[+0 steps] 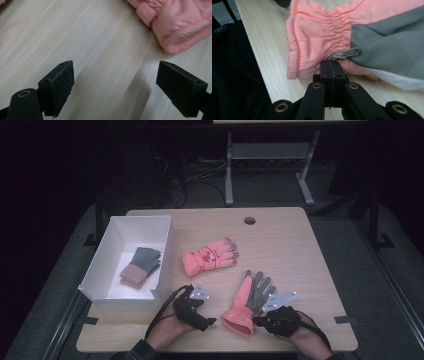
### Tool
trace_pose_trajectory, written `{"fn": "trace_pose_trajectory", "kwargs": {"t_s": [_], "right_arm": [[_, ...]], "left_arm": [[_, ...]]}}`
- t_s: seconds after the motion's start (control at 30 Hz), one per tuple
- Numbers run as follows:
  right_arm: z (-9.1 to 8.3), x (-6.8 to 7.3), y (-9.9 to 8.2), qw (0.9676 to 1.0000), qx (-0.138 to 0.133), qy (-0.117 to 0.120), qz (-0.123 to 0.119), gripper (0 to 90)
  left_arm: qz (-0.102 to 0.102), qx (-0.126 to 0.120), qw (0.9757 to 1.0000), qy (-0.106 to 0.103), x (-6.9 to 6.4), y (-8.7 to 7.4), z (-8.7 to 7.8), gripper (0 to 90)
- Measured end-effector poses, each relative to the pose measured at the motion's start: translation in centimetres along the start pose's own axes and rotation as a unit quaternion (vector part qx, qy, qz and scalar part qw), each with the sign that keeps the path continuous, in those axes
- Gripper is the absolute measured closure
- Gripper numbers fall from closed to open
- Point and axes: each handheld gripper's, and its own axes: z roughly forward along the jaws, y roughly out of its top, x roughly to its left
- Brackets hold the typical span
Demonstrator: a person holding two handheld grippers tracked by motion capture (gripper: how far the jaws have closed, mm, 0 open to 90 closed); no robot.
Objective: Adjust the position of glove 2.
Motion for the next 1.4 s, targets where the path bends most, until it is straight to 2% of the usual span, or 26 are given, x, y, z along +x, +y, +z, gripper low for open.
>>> {"fn": "trace_pose_trajectory", "kwargs": {"t_s": [0.17,0.47,0.67,0.77,1.0,1.07,1.13,1.2,1.23,1.33,1.4], "right_arm": [[0.8,0.2,1.1,0.9999,0.001,0.002,-0.012,90.0],[2.2,0.4,2.6,0.9997,-0.001,0.007,-0.023,90.0],[0.9,-0.3,2.0,0.9998,-0.018,0.003,-0.01,89.6],[0.0,-1.0,1.3,0.9995,-0.027,-0.01,0.01,83.5],[-1.9,-2.5,-0.6,0.9967,-0.044,-0.048,0.05,60.6],[-2.2,-2.9,-1.1,0.9956,-0.043,-0.056,0.062,53.2],[-2.4,-3.4,-1.6,0.9945,-0.042,-0.064,0.071,40.7],[-2.6,-4.0,-2.0,0.9935,-0.038,-0.063,0.087,32.0],[-2.6,-4.2,-2.3,0.9931,-0.036,-0.061,0.093,26.5],[-2.7,-4.5,-2.9,0.9918,-0.039,-0.071,0.099,19.9],[-2.8,-4.6,-3.3,0.9917,-0.04,-0.072,0.099,19.0]], "left_arm": [[-0.004,-0.007,1.0,0.002,-0.1,-0.3,-0.4,14.3],[-0.001,0.0,1.0,0.001,-0.1,-0.3,-0.4,14.3],[-0.001,0.002,1.0,0.0,0.0,-0.2,-0.3,14.3],[0.0,0.0,1.0,0.0,0.0,-0.1,-0.3,14.3],[0.002,-0.001,1.0,0.002,0.2,0.2,-0.6,14.8],[0.0,-0.003,1.0,0.005,0.3,0.3,-0.8,14.8],[0.002,-0.006,0.9999,0.008,0.4,0.5,-1.0,14.9],[0.002,-0.009,0.9999,0.009,0.5,0.7,-1.2,15.3],[-0.001,-0.012,0.9999,0.009,0.5,0.8,-1.3,16.6],[-0.012,-0.02,0.9997,0.003,0.7,1.2,-1.6,23.0],[-0.015,-0.023,0.9996,0.001,1.0,1.4,-1.8,29.0]]}}
